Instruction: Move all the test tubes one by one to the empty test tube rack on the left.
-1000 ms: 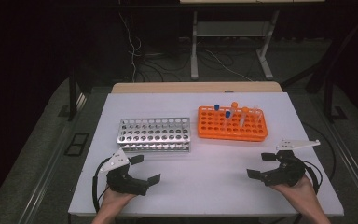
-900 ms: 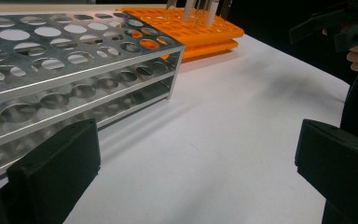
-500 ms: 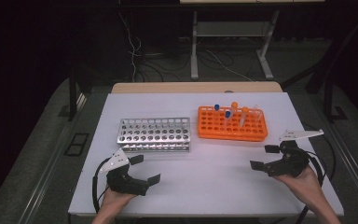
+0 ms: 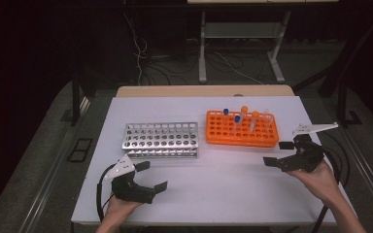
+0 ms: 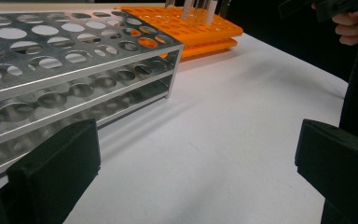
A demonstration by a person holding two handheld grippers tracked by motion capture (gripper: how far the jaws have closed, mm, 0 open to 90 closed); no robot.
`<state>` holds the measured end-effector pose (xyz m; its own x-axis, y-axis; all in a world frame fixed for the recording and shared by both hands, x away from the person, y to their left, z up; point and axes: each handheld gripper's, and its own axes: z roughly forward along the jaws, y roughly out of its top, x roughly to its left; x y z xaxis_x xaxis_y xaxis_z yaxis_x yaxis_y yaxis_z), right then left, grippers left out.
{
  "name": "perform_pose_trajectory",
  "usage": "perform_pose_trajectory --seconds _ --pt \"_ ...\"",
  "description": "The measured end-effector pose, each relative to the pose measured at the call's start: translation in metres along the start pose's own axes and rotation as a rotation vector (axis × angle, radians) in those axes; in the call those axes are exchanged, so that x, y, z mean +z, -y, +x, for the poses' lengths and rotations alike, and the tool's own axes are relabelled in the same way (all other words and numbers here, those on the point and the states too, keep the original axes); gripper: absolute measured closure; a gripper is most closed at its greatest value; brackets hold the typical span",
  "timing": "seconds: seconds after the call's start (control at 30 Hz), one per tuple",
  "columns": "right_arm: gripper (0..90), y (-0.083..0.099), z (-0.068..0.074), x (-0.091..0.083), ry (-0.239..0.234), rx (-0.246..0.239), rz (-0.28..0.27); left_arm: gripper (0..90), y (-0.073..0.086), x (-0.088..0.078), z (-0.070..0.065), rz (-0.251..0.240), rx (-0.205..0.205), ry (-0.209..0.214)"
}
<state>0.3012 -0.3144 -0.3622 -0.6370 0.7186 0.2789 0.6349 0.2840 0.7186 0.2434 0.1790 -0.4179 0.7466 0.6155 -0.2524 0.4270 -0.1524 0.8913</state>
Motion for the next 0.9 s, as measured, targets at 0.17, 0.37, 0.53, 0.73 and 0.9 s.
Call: perform_pose_trajectory --seconds 0.17,0.37,0.53,0.73,0.9 --pt "0.0 -0.008 -0.008 -0.001 0.014 0.005 0.000 0.0 0.000 0.000 0.000 0.000 0.001 0.000" --pt "0.0 -0.015 -0.020 0.000 0.032 0.019 0.003 0.0 0.000 0.000 0.000 0.003 0.004 0.000" --pt "0.0 -0.021 -0.030 0.003 0.049 0.032 0.006 0.0 0.000 0.000 0.000 0.003 0.004 -0.001" --pt "0.0 -0.026 -0.041 0.006 0.067 0.047 0.015 0.0 0.000 0.000 0.000 0.004 0.003 0.000" --pt "0.0 -0.028 -0.050 0.008 0.078 0.062 0.005 0.0 0.000 0.000 0.000 0.005 0.004 0.001"
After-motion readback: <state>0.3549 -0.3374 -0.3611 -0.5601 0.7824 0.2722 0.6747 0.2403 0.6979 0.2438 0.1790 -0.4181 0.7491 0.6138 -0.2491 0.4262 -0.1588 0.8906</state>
